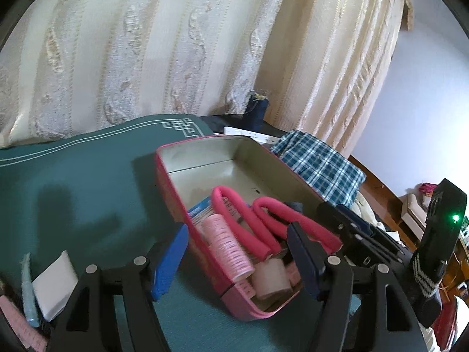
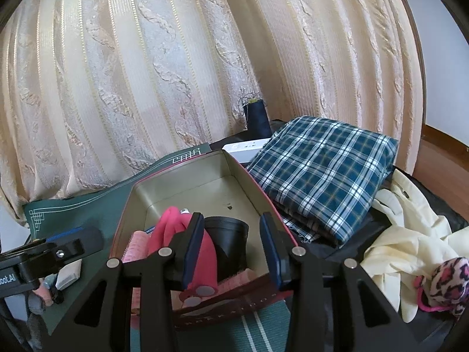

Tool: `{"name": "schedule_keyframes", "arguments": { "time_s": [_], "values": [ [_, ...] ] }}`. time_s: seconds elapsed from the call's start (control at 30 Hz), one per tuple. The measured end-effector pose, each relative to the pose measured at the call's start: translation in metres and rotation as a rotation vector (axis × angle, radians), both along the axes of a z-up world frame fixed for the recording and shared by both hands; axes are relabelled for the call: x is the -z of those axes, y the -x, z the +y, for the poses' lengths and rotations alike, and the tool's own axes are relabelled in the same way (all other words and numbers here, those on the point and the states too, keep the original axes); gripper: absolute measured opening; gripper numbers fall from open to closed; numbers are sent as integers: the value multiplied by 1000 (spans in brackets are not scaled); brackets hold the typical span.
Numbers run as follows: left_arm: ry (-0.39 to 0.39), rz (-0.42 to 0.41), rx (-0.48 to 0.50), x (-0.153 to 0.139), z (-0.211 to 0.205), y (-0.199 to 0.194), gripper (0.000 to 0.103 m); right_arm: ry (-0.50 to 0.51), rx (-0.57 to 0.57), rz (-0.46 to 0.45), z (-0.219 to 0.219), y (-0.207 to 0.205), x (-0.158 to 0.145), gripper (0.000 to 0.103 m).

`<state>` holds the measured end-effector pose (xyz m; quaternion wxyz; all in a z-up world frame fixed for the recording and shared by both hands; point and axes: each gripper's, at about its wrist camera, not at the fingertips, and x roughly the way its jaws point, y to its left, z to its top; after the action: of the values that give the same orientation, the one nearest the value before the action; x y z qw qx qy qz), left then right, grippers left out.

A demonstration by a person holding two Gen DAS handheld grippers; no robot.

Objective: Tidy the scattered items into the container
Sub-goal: 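Move both grippers back to the items on the table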

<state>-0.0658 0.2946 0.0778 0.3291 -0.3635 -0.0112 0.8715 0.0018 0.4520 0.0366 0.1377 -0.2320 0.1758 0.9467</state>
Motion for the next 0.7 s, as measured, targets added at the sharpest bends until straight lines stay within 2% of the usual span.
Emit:
{"name": "schedule_keyframes", "arguments": {
  "time_s": [0.43,0.5,0.53,0.57,0.7],
  "values": [
    [-5,-1,-145,1,-76,-11,71,-5,26,-7,3,1,4,44],
    [-10,-4,-168,2,-88,-11,71,-6,27,-9,2,1,4,55],
    [-12,-7,-182,2,-96,-11,71,-10,30,-7,1,1,4,63],
    [-12,-9,-192,3,-101,-11,71,-17,33,-4,0,1,3,67],
    [-10,-10,-228,7,-124,-14,71,-61,31,-16,-9,4,3,67]
  ]
}}
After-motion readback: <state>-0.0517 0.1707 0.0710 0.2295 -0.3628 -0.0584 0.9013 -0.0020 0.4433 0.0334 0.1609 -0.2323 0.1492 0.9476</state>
